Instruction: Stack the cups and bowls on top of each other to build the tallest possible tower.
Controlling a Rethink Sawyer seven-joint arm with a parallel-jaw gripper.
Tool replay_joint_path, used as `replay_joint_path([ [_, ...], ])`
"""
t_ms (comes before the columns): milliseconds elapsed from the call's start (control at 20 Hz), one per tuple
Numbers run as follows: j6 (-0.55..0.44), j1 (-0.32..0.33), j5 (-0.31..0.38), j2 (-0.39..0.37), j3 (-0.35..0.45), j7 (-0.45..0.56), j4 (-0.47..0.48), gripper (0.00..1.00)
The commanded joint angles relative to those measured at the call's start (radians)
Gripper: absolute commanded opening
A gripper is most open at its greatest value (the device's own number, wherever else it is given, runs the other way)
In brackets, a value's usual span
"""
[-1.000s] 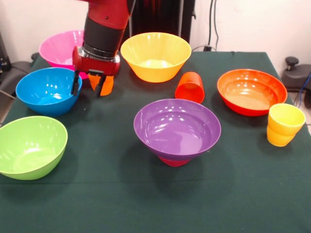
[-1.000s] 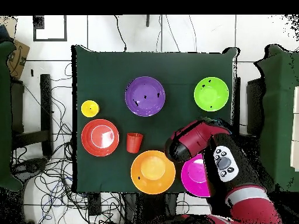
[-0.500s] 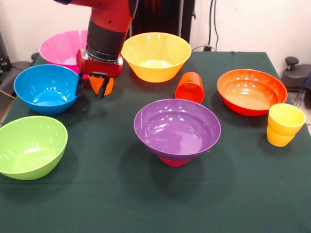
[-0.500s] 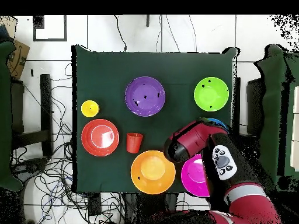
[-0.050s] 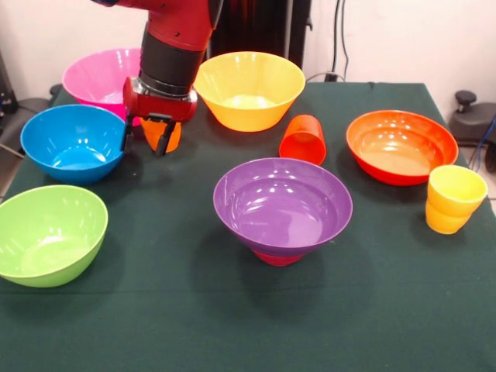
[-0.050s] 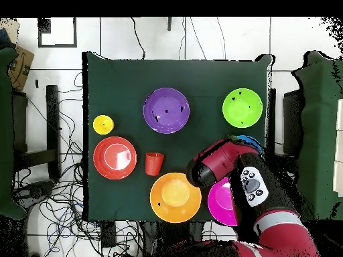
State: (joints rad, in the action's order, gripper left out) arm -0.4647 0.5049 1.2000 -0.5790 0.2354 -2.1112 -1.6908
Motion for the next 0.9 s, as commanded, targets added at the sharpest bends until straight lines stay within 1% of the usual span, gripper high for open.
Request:
replay_joint_path([
  [50, -0.077, -0.038, 0.026, 0.026, 0.000, 0.160, 0.045, 1.00],
  [900, -0.054, -0.064, 0.027, 0.025, -0.034, 0.149, 0.061, 1.00],
])
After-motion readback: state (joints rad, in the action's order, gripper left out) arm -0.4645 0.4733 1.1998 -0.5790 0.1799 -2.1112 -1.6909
